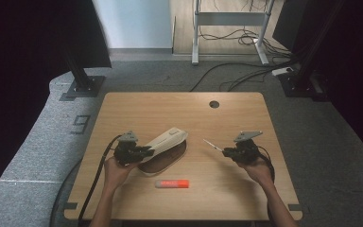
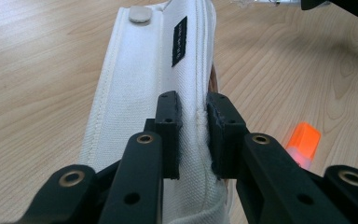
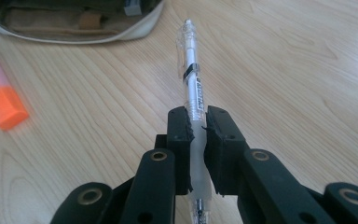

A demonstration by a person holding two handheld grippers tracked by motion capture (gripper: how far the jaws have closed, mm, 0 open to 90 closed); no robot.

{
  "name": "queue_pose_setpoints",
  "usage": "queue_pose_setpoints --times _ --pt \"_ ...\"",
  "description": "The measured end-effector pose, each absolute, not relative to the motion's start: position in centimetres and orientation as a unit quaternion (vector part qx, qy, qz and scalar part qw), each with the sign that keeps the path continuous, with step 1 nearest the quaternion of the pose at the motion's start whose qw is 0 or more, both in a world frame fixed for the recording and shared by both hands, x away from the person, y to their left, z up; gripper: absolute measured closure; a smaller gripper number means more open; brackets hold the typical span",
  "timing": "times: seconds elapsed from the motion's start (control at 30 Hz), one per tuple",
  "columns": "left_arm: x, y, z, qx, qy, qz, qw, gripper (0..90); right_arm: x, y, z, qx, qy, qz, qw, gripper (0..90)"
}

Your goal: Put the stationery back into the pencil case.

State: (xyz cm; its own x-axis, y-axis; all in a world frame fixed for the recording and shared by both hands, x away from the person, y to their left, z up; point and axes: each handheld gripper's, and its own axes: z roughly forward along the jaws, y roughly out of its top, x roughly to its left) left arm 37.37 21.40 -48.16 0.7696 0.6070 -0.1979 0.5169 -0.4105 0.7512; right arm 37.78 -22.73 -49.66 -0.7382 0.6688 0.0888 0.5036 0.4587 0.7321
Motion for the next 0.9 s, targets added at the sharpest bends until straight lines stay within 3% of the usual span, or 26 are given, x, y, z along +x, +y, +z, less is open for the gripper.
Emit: queue_pose_setpoints --times 0.9 --pt "37.4 21.5 -48.0 0.835 0.337 0.056 0.431 76.1 38.3 -17.4 -49.4 0.300 0.863 0.398 0.082 78.5"
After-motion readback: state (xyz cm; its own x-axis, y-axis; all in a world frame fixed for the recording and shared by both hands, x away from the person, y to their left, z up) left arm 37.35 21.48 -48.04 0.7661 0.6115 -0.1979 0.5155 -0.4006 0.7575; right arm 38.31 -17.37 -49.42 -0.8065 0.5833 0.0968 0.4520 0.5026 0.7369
